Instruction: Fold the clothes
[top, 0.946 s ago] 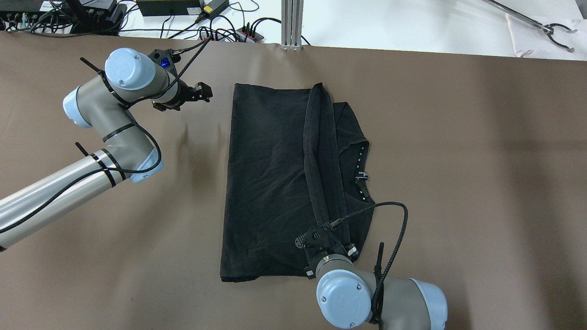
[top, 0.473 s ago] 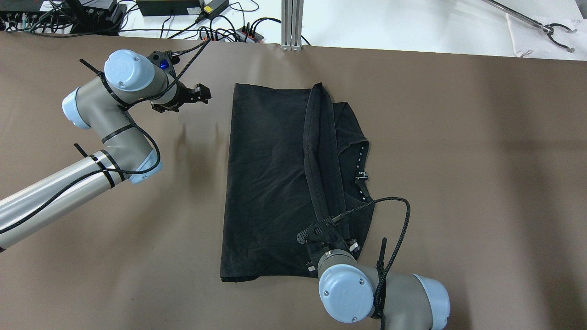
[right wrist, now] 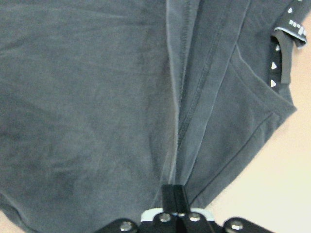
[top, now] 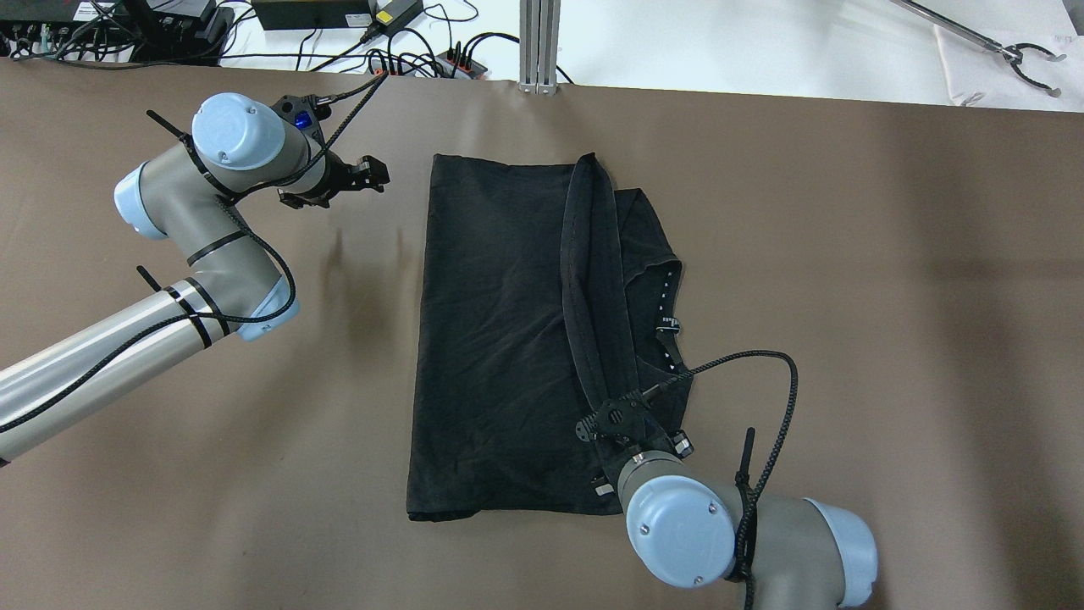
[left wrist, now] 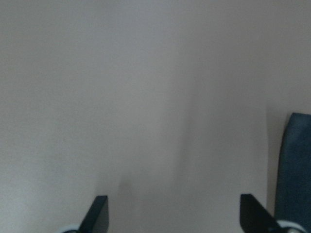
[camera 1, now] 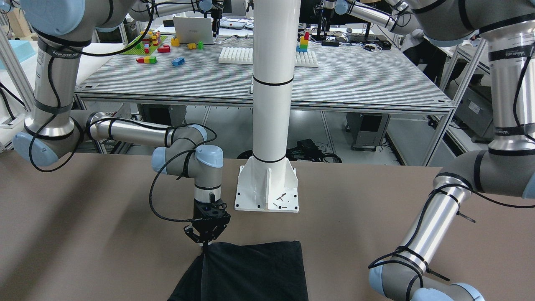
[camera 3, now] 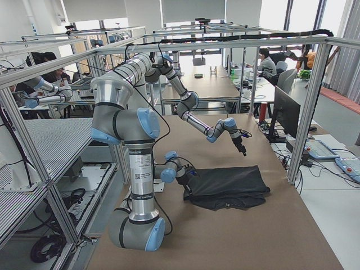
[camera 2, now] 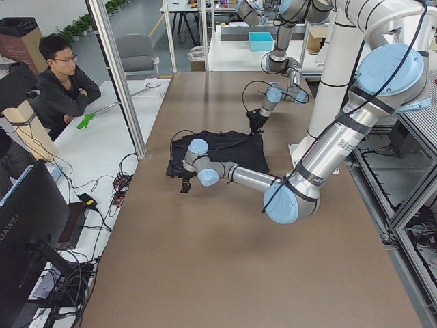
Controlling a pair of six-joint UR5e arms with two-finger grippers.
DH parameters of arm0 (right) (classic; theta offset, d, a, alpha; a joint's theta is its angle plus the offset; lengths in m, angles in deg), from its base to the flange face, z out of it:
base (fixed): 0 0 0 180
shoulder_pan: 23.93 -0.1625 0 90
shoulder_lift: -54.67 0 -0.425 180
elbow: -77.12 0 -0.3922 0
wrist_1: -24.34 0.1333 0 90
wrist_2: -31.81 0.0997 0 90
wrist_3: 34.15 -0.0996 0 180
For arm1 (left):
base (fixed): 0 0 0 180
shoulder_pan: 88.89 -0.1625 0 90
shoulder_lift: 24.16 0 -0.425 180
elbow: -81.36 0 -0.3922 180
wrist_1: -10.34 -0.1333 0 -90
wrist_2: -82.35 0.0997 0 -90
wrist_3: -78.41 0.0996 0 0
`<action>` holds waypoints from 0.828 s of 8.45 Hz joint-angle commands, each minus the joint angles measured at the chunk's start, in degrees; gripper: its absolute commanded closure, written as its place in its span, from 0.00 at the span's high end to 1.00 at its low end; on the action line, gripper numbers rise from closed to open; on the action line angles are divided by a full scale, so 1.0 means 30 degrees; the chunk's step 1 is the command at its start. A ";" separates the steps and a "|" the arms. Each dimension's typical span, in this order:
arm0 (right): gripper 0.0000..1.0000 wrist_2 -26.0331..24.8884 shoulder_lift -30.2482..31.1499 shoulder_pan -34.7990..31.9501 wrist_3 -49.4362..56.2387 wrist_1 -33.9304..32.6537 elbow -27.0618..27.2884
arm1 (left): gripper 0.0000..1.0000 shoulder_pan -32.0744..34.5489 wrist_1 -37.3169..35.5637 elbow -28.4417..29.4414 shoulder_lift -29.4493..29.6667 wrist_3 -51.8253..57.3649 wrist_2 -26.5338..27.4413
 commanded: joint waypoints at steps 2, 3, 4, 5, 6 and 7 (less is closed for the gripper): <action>0.22 -0.0763 0.1654 0.1762 -0.4044 -0.0038 0.1442 | 0.94 0.0000 -0.0006 -0.0120 -0.0019 -0.0243 0.0487; 0.43 -0.0734 0.1509 0.1733 -0.4074 -0.0038 0.1529 | 0.94 0.0000 -0.0006 -0.0149 -0.0019 -0.0592 0.0517; 0.93 -0.0704 0.1682 0.1703 -0.4046 -0.0038 0.1936 | 0.94 -0.0058 -0.0006 -0.0178 -0.0019 -0.0740 0.0546; 0.95 -0.0675 0.1568 0.1674 -0.4016 -0.0038 0.1911 | 0.94 -0.0233 -0.0006 -0.0150 -0.0019 -0.0771 0.0750; 0.95 -0.0646 0.1538 0.1384 -0.3813 -0.0067 0.1766 | 0.94 -0.0264 -0.0006 -0.0120 -0.0019 -0.0742 0.0868; 0.95 -0.0588 0.1189 0.0540 -0.3318 -0.0097 0.1591 | 0.94 -0.0264 -0.0006 -0.0120 -0.0019 -0.0713 0.0840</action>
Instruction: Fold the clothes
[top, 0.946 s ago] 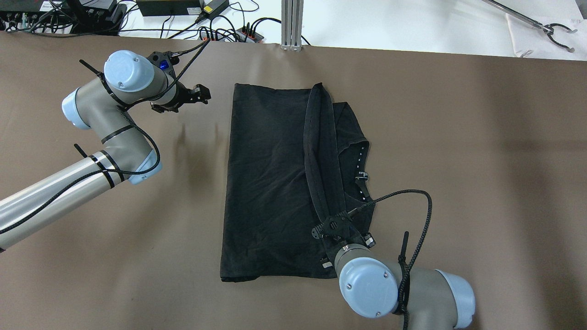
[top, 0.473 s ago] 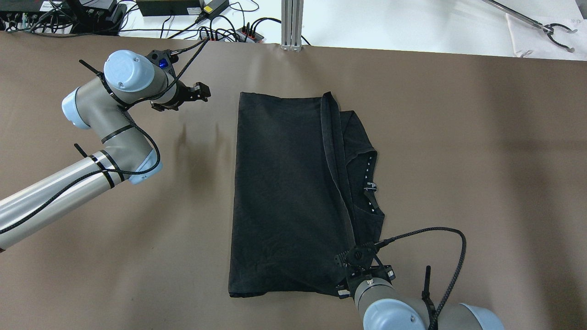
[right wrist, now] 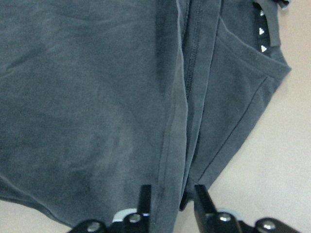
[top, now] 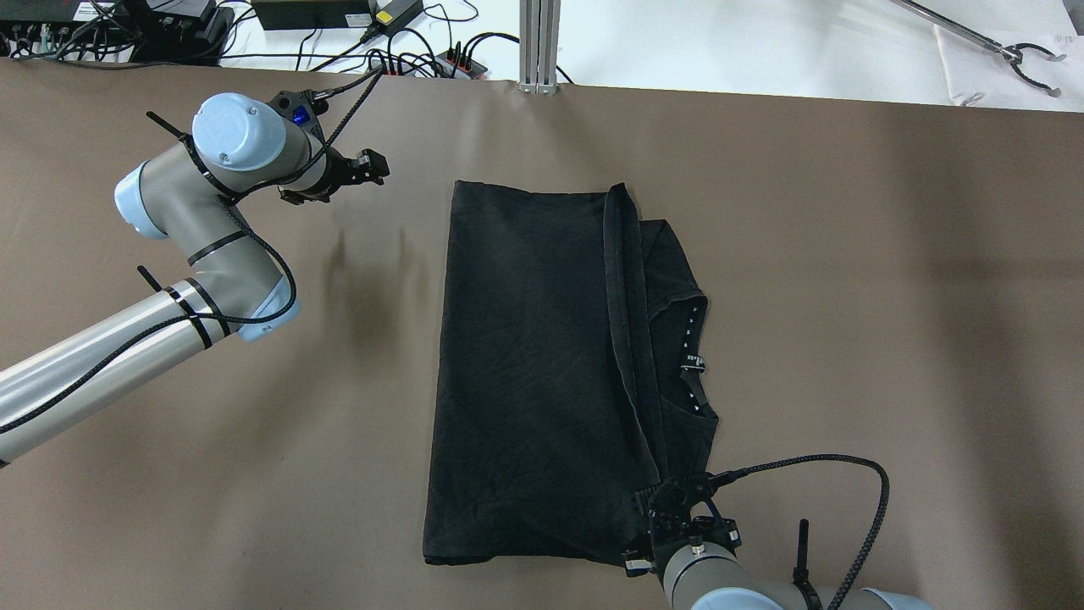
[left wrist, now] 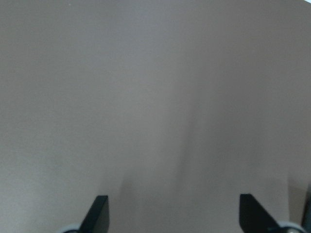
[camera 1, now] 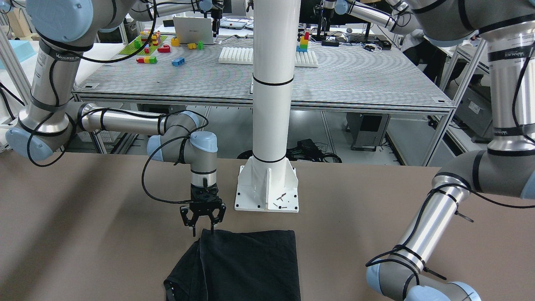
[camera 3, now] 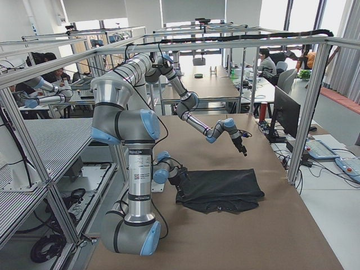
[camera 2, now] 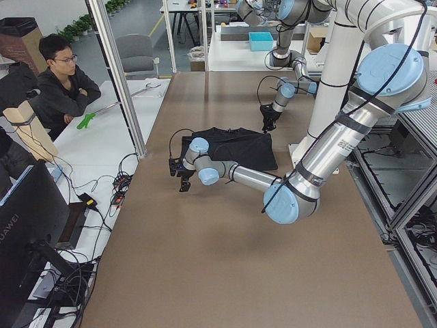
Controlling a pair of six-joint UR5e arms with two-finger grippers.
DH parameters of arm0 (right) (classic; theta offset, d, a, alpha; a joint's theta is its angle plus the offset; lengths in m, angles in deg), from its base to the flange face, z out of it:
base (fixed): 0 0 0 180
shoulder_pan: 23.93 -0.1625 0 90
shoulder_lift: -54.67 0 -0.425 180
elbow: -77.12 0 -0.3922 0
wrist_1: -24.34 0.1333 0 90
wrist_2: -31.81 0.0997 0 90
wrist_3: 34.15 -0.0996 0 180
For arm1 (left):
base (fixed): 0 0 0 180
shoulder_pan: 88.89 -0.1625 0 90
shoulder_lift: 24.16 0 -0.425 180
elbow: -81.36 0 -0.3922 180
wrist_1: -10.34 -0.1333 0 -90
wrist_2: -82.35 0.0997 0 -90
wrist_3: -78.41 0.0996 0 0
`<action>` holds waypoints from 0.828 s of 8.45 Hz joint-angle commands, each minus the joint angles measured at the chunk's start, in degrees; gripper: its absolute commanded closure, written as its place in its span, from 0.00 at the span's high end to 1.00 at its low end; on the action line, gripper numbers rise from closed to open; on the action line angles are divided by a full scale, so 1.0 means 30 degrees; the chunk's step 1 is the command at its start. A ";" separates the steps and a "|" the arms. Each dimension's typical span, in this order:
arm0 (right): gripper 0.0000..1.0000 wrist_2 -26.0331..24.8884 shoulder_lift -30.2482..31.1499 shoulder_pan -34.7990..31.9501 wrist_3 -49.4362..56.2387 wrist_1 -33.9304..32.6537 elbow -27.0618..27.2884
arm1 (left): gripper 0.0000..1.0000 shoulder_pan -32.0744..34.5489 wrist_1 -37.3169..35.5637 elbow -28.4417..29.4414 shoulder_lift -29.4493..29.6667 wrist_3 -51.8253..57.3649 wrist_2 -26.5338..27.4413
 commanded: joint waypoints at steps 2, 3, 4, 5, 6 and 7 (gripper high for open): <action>0.95 0.0577 -0.1991 -0.3177 0.3116 0.0045 -0.2122 | 0.94 -0.0033 0.0000 -0.0098 0.0000 0.0007 0.0060; 0.95 0.0812 -0.2871 -0.3999 0.3445 0.0104 -0.3382 | 0.94 -0.0033 0.0000 -0.0301 0.0000 0.0007 -0.0056; 0.95 0.0930 -0.3430 -0.4327 0.3709 0.0133 -0.4207 | 0.94 -0.0033 -0.0058 -0.0768 -0.0116 -0.0022 -0.0115; 0.95 0.0960 -0.3726 -0.4562 0.3799 0.0162 -0.4679 | 0.94 -0.0033 -0.0175 -0.1700 -0.0581 -0.0022 -0.0522; 0.95 0.1106 -0.4106 -0.4680 0.3799 0.0163 -0.5061 | 0.94 -0.0033 -0.0176 -0.2870 -0.1456 0.0007 -0.0758; 0.95 0.1136 -0.4603 -0.4682 0.3770 0.0192 -0.5616 | 0.94 -0.0033 -0.0176 -0.3665 -0.2102 0.0007 -0.0790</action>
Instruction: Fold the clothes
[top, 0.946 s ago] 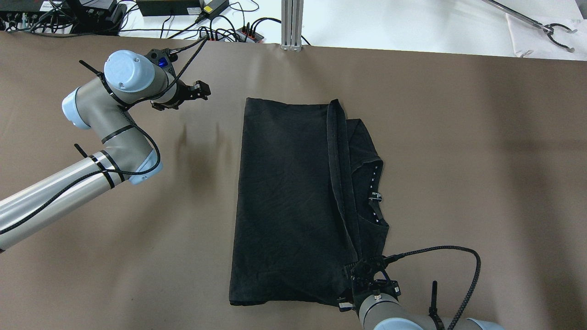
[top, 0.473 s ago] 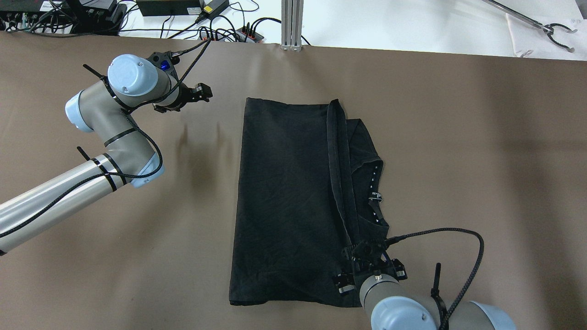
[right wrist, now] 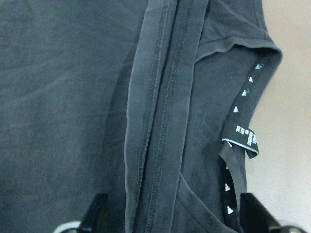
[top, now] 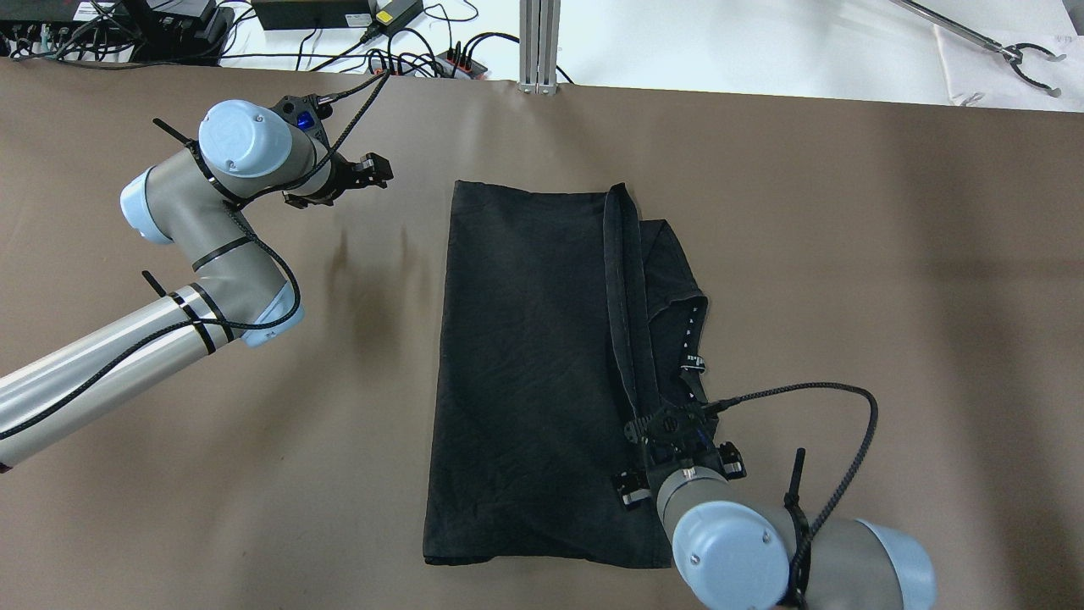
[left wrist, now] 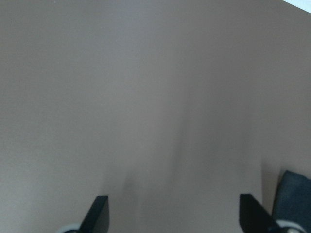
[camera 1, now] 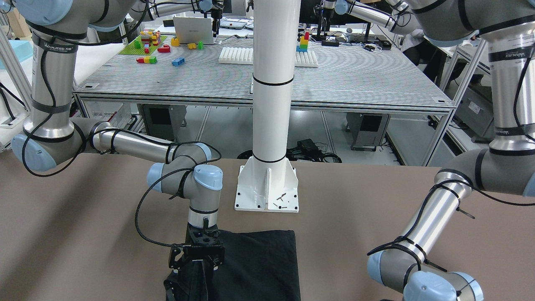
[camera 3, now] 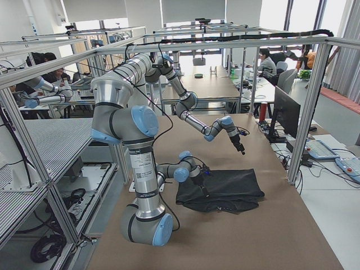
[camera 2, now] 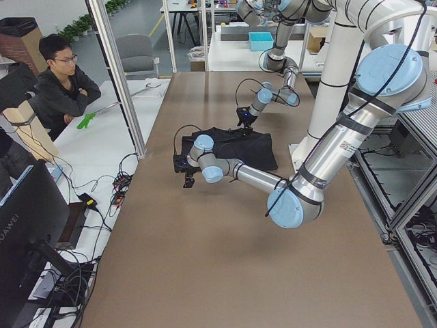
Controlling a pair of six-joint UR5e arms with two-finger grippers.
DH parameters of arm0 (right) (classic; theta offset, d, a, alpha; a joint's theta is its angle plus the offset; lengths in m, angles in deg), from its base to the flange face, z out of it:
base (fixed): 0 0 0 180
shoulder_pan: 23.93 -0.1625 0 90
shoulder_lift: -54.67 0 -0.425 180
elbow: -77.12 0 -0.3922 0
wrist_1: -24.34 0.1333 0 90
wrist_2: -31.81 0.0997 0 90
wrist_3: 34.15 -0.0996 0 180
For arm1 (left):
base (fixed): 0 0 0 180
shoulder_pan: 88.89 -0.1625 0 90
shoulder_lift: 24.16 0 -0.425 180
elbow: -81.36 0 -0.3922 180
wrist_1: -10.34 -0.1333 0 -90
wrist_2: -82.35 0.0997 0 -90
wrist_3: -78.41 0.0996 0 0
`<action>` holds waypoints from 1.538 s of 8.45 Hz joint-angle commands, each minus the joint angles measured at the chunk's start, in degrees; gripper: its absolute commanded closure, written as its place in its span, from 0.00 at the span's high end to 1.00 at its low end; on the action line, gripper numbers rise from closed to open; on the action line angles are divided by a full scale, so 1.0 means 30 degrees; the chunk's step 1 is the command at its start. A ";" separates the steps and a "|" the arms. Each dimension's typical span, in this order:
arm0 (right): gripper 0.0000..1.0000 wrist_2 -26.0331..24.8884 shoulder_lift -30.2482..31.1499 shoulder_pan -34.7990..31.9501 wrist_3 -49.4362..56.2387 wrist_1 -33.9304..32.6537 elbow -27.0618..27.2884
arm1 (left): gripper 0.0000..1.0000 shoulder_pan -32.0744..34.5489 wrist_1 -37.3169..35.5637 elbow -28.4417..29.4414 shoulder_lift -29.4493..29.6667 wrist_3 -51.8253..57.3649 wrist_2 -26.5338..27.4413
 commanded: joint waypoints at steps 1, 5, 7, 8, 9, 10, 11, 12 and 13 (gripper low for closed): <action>0.95 0.0199 -0.1061 -0.0234 0.0083 0.0041 -0.1320 | 0.94 0.0001 -0.0034 -0.1865 -0.1443 0.0014 -0.0262; 0.95 0.1311 -0.1063 -0.1199 0.0931 0.3339 -0.3774 | 0.94 0.0001 0.0024 -0.2216 -0.1913 -0.0015 -0.0174; 0.95 0.3437 -0.1063 -0.2627 0.2914 0.3819 -0.3931 | 0.94 0.0001 0.0024 -0.2802 -0.2410 -0.0015 -0.0145; 0.95 0.4205 -0.1034 -0.3391 0.3795 0.3820 -0.3931 | 0.94 0.0001 0.0024 -0.2863 -0.2558 -0.0044 -0.0116; 0.95 0.4532 -0.1034 -0.3775 0.4268 0.3791 -0.3931 | 0.94 0.0001 0.0024 -0.2893 -0.2617 -0.0189 -0.0058; 0.95 0.4535 -0.0975 -0.3837 0.4331 0.3791 -0.3960 | 0.94 0.0001 0.0053 -0.2893 -0.2647 -0.0307 -0.0028; 0.95 0.4564 -0.0859 -0.4128 0.4476 0.3820 -0.3989 | 0.94 0.0001 0.0054 -0.2893 -0.2647 -0.0308 -0.0028; 0.95 0.4855 -0.0684 -0.4218 0.5087 0.3820 -0.3960 | 0.94 -0.0028 0.0054 -0.2864 -0.2647 -0.0308 -0.0028; 0.95 0.5148 -0.0595 -0.4248 0.5093 0.3849 -0.3960 | 0.94 0.0000 0.0083 -0.2893 -0.2647 -0.0308 -0.0028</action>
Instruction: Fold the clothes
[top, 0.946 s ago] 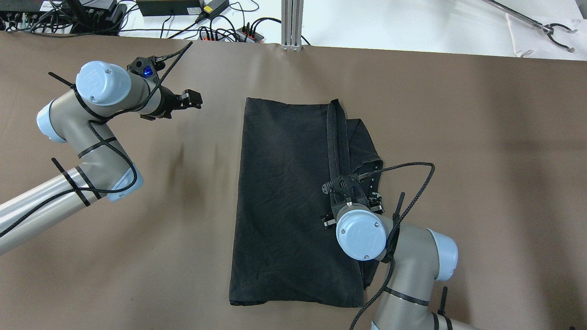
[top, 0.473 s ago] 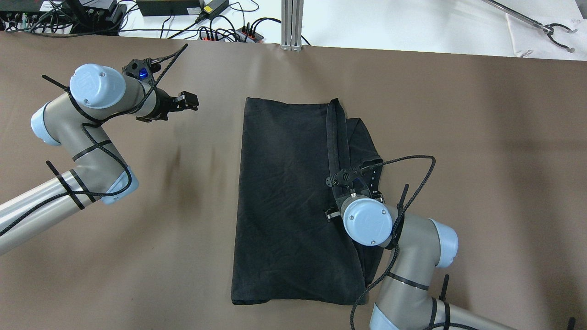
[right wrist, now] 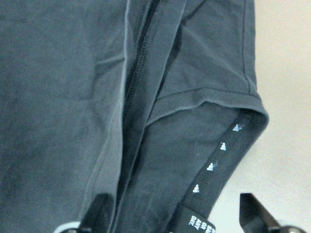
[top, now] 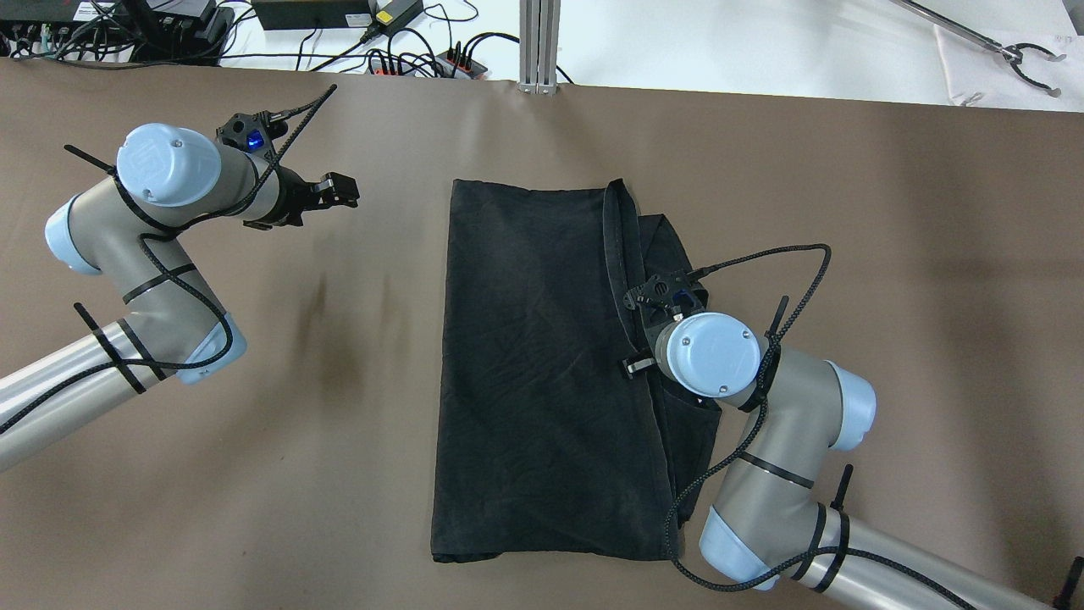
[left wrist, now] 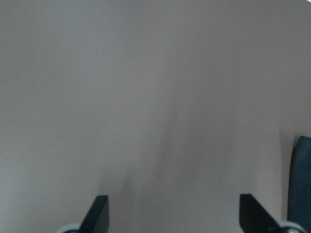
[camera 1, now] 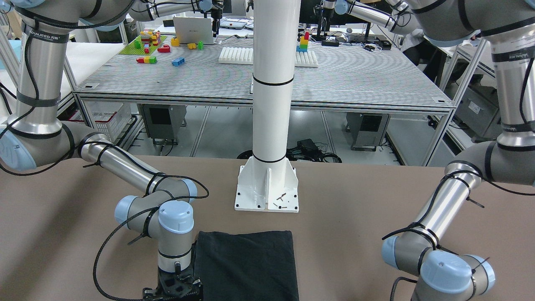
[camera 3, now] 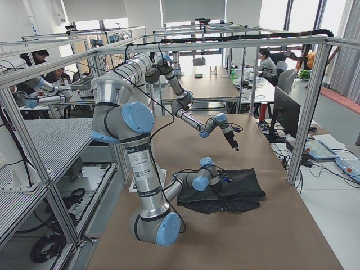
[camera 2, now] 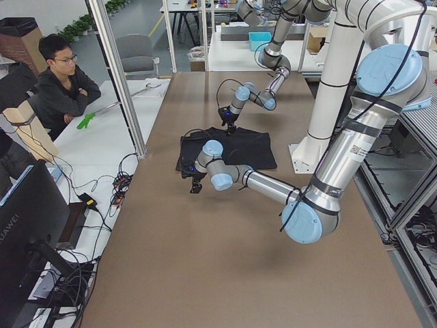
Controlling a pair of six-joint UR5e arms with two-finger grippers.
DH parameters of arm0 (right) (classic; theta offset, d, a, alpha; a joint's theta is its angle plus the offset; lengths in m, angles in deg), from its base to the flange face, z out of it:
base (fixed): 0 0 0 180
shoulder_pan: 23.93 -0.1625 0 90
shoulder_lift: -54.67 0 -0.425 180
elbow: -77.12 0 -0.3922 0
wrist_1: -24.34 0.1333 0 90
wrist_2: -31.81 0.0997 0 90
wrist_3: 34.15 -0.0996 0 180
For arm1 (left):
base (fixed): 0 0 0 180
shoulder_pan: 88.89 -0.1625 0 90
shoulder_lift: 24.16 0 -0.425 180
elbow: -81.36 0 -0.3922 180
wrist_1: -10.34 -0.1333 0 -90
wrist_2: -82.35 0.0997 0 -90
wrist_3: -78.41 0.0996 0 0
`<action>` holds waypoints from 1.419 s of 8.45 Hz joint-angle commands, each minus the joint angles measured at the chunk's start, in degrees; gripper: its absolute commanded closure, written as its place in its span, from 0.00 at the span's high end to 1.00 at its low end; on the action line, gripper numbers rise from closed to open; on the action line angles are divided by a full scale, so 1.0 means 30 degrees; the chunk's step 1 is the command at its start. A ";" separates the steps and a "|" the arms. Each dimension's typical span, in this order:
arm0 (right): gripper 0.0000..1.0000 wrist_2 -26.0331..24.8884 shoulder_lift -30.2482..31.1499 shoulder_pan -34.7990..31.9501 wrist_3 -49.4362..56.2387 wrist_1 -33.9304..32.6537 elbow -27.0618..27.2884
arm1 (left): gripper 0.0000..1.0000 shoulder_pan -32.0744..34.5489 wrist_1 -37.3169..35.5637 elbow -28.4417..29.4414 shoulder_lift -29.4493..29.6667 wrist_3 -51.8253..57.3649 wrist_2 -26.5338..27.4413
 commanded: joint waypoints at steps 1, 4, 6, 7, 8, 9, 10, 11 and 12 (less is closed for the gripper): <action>0.95 0.0457 -0.0100 -0.0218 0.0137 -0.0049 -0.0057 | 0.95 0.0010 0.0030 -0.0017 -0.0012 -0.0047 0.0006; 0.95 0.0632 -0.0743 -0.1270 0.0222 -0.0255 -0.0581 | 0.94 -0.0019 0.0030 -0.0017 -0.0012 -0.0047 0.0036; 0.95 0.0867 -0.4069 -0.1651 -0.0419 -0.0226 -0.3672 | 0.95 -0.0136 0.0030 -0.0017 0.0018 -0.0105 0.0094; 0.95 0.1157 -0.5334 -0.1711 -0.0771 -0.0226 -0.4850 | 0.95 -0.0223 0.0030 -0.0046 0.0076 -0.0367 0.0210; 0.95 0.1160 -0.5840 -0.1741 -0.1093 -0.0197 -0.5587 | 0.94 -0.0456 0.0001 -0.0104 0.0134 -0.0427 0.0472; 0.95 0.1160 -0.6019 -0.1770 -0.1068 -0.0023 -0.6291 | 0.94 -0.0604 0.0001 -0.0105 0.0193 -0.0428 0.0562; 0.95 0.1189 -0.6079 -0.2061 -0.0980 0.0008 -0.6704 | 0.94 -0.0663 0.0001 -0.0105 0.0222 -0.0428 0.0563; 0.95 0.1219 -0.6080 -0.2180 -0.0805 0.0414 -0.7201 | 0.94 -0.0664 0.0001 -0.0105 0.0252 -0.0428 0.0563; 0.95 0.1364 -0.6051 -0.2587 -0.0514 0.1289 -0.7757 | 0.94 -0.0664 0.0001 -0.0105 0.0281 -0.0428 0.0563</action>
